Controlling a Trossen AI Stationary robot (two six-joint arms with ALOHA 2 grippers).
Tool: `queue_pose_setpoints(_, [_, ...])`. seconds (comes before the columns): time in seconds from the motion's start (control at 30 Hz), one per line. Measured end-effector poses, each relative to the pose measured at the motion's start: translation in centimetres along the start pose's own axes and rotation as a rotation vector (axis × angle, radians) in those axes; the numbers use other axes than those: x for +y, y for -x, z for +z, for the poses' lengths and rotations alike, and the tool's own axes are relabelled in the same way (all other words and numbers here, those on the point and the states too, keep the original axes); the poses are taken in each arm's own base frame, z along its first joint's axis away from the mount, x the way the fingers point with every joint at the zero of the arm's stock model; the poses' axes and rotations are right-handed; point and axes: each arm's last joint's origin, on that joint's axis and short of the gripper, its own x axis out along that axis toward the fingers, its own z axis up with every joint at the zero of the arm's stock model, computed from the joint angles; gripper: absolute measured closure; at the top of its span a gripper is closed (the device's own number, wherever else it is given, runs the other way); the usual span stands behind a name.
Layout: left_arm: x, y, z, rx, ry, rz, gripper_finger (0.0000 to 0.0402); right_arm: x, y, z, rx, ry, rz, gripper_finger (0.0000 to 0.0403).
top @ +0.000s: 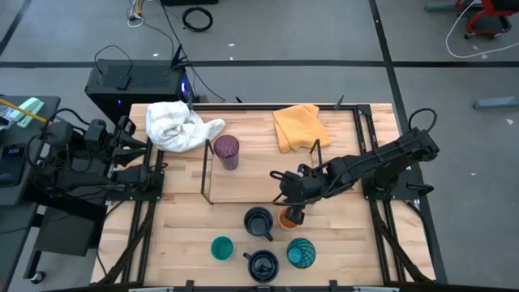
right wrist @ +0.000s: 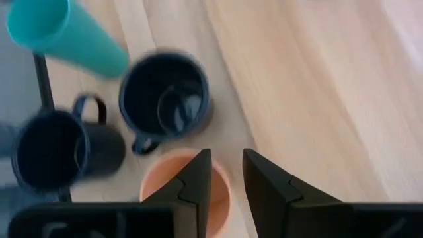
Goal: Stack small to large cups/mugs on shelf
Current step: Put the orange cup on the shelf
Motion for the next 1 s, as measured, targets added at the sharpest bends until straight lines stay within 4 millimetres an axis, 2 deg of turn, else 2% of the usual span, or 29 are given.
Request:
queue_pose_setpoints(0.27, [0.0,0.0,0.0,0.000,0.000,0.000,0.0320,-0.4,0.0,-0.6,0.072,0.032,-0.028,0.0310])
queue_pose_setpoints(0.6, [0.0,0.0,0.0,0.000,0.000,0.000,0.0322,-0.4,-1.6,-0.7,0.159,0.015,-0.010,0.0310])
queue_pose_setpoints(0.8, [0.0,0.0,0.0,0.000,0.000,0.000,0.0320,0.1,-3.4,-0.9,0.228,0.023,0.009,0.0310])
queue_pose_setpoints(1.0, [0.0,0.0,0.0,0.001,0.000,0.000,0.0326,0.2,-3.5,-0.9,0.233,0.024,0.010,0.0310])
